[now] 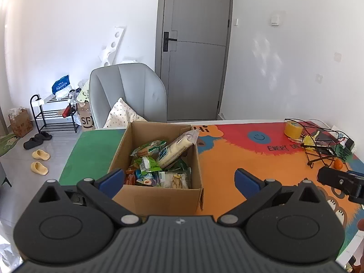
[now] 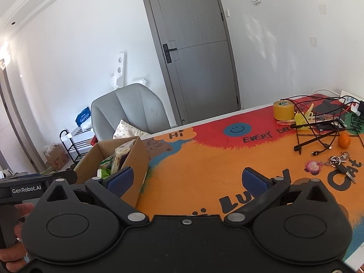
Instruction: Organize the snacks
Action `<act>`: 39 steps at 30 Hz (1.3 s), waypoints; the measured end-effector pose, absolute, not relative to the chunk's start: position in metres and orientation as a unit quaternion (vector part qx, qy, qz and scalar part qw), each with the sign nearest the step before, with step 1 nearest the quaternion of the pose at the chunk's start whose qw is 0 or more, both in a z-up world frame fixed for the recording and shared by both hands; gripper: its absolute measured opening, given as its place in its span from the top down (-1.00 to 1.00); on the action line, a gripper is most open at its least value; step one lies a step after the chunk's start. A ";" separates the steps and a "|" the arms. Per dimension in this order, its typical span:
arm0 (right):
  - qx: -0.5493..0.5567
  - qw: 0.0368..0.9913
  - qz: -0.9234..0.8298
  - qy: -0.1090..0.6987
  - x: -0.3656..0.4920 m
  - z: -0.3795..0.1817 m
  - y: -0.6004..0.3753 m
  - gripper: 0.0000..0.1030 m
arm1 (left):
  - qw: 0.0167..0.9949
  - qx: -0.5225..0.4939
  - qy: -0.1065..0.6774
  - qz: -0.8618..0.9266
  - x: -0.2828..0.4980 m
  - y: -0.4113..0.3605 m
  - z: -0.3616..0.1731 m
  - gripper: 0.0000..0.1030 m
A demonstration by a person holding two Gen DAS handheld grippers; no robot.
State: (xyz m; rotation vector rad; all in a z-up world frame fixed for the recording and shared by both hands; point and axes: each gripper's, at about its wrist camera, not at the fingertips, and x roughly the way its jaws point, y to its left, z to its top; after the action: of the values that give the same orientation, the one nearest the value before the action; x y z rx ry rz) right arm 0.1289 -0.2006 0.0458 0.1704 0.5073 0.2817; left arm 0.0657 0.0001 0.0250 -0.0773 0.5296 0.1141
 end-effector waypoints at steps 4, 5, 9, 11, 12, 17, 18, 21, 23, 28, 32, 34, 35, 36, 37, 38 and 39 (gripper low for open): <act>0.068 0.956 0.131 0.255 0.120 0.050 -0.197 -1.00 | 0.964 -0.038 0.258 0.053 0.054 0.005 0.032 -0.99; 0.066 0.956 0.130 0.256 0.117 0.051 -0.197 -1.00 | 0.964 -0.038 0.258 0.052 0.050 0.007 0.034 -0.99; 0.060 0.956 0.121 0.261 0.106 0.053 -0.197 -1.00 | 0.964 -0.036 0.259 0.050 0.038 0.011 0.038 -0.99; 0.059 0.956 0.117 0.264 0.101 0.055 -0.199 -1.00 | 0.965 -0.030 0.256 0.052 0.033 0.013 0.039 -0.99; 0.060 0.955 0.117 0.265 0.098 0.055 -0.200 -1.00 | 0.965 -0.029 0.255 0.053 0.029 0.015 0.039 -0.99; 0.056 0.957 0.111 0.260 0.087 0.062 -0.206 -1.00 | 0.965 -0.023 0.257 0.054 0.021 0.019 0.041 -0.99; 0.059 0.958 0.111 0.257 0.085 0.064 -0.207 -1.00 | 0.965 -0.019 0.255 0.055 0.019 0.018 0.041 -0.99; 0.062 0.960 0.112 0.250 0.081 0.070 -0.210 -1.00 | 0.965 -0.020 0.254 0.055 0.017 0.021 0.041 -0.99; 0.057 0.961 0.111 0.249 0.080 0.071 -0.210 -1.00 | 0.965 -0.019 0.254 0.059 0.017 0.022 0.041 -0.99; 0.053 0.960 0.114 0.252 0.079 0.070 -0.208 -1.00 | 0.965 -0.015 0.253 0.068 0.015 0.023 0.042 -0.99; 0.054 0.959 0.114 0.256 0.079 0.070 -0.208 -1.00 | 0.965 -0.009 0.254 0.065 0.014 0.021 0.044 -0.99; 0.056 0.958 0.114 0.257 0.079 0.070 -0.209 -1.00 | 0.965 -0.008 0.254 0.064 0.013 0.021 0.045 -0.99; 0.056 0.958 0.113 0.257 0.079 0.070 -0.209 -1.00 | 0.965 -0.009 0.254 0.063 0.013 0.021 0.045 -0.99; 0.056 0.958 0.113 0.257 0.079 0.070 -0.209 -1.00 | 0.965 -0.009 0.254 0.063 0.012 0.021 0.045 -0.99; 0.057 0.958 0.113 0.256 0.078 0.070 -0.210 -1.00 | 0.965 -0.009 0.254 0.062 0.012 0.021 0.045 -0.99; 0.057 0.958 0.114 0.256 0.078 0.070 -0.210 -1.00 | 0.965 -0.010 0.256 0.059 0.012 0.021 0.046 -0.99; 0.057 0.958 0.114 0.256 0.078 0.070 -0.210 -1.00 | 0.964 -0.013 0.258 0.055 0.012 0.021 0.046 -0.99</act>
State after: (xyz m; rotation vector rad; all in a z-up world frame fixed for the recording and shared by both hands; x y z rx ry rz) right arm 0.0776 -0.2103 0.0704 0.1156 0.5183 0.2313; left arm 0.0121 0.0213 0.0461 -0.0271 0.5223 0.1122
